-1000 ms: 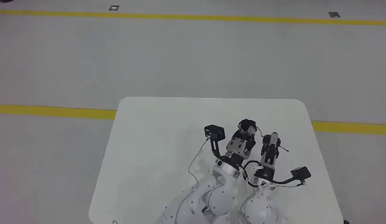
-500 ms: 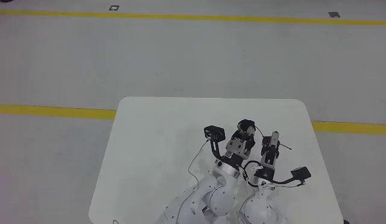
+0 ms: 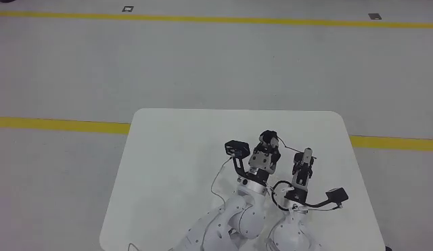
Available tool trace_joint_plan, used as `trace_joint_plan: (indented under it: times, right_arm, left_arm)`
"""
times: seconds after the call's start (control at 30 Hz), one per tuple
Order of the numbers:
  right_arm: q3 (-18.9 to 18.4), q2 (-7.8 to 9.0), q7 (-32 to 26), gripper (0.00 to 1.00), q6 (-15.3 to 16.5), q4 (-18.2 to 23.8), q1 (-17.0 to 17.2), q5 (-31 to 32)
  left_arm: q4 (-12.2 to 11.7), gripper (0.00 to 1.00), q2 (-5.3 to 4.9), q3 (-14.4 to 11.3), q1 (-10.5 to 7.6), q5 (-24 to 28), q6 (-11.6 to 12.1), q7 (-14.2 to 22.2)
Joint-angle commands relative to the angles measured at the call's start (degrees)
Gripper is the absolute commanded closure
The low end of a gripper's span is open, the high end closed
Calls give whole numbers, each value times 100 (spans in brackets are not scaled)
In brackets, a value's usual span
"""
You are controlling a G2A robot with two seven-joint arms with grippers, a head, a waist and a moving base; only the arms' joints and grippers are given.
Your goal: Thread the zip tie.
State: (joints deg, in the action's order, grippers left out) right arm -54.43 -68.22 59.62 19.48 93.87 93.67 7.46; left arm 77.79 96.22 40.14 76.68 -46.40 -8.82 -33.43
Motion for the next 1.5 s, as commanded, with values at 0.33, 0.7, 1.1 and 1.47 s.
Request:
trace_joint_plan:
  times: [0.33, 0.7, 1.1, 1.47]
  right_arm:
    - [22, 52, 31, 62, 0, 25, 13, -12]
    - [47, 89, 81, 68, 0, 20, -1, -33]
    - [94, 121, 132, 77, 0, 10, -16, -30]
    - [114, 155, 179, 85, 0, 20, -10, -33]
  left_arm:
    - [-121, 100, 36, -31, -76, -29, -89, 26]
    - [-161, 100, 40, -29, -80, -61, -78, 90]
    - [-185, 100, 43, -14, -81, -97, -77, 133]
    - [-212, 100, 55, -15, -104, -125, -61, 211]
